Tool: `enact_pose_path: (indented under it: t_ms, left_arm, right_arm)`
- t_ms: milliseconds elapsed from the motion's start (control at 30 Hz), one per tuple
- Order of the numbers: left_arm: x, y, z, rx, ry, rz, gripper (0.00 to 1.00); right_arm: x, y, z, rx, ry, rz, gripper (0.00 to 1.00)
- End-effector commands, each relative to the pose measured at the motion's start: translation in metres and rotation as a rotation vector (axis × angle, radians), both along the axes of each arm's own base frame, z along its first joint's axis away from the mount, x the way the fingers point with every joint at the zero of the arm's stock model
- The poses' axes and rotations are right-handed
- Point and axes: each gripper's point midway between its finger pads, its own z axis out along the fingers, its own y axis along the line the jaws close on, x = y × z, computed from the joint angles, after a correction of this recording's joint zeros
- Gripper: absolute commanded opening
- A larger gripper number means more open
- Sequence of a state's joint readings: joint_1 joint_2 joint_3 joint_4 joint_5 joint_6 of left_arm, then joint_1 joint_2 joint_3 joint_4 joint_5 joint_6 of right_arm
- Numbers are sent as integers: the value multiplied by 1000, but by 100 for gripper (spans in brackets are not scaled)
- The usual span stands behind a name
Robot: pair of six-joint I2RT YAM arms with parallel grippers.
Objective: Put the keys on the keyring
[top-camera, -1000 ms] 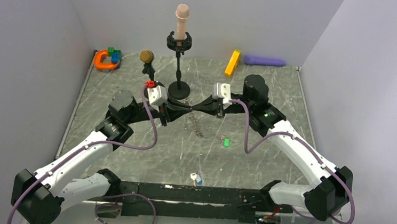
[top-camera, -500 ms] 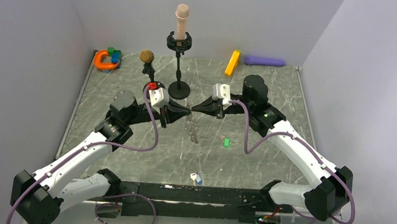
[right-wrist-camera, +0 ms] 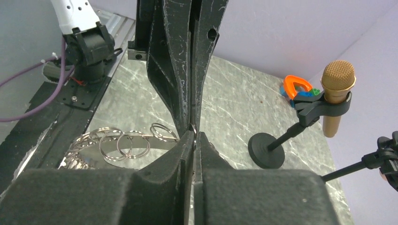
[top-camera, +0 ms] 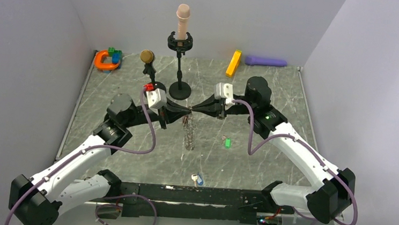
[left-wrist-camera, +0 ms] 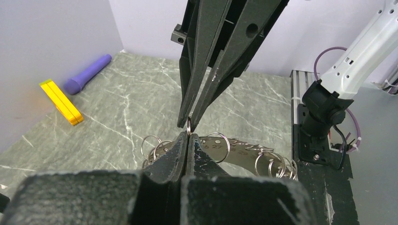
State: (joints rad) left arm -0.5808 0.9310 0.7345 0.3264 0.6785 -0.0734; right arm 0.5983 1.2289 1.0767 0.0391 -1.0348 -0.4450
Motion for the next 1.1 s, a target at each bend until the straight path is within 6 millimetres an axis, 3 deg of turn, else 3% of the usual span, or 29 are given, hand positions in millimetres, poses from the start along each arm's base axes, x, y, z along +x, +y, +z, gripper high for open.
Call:
enact_pose_path:
  t_ms: [0,200,400,733,1067]
  left_arm:
    - [-7,5,43,-101,-116,10,0]
    - [-10,5,47,-116,-128,1,0]
    - [-10,4,48,-116,-129,-7,0]
    - [-12,5,52,-154,-127,-13,0]
    - [-11,4,50,-180,-117,-7,0]
  right_arm:
    - [-9,-1,18,72,11,12,14]
    - [-2,-4,18,90,79,-24,26]
    - [2,-7,25,131,127,-28,31]
    - [-6,-8,27,148,135,11,31]
    - [-12,-6,28,150,158,51,21]
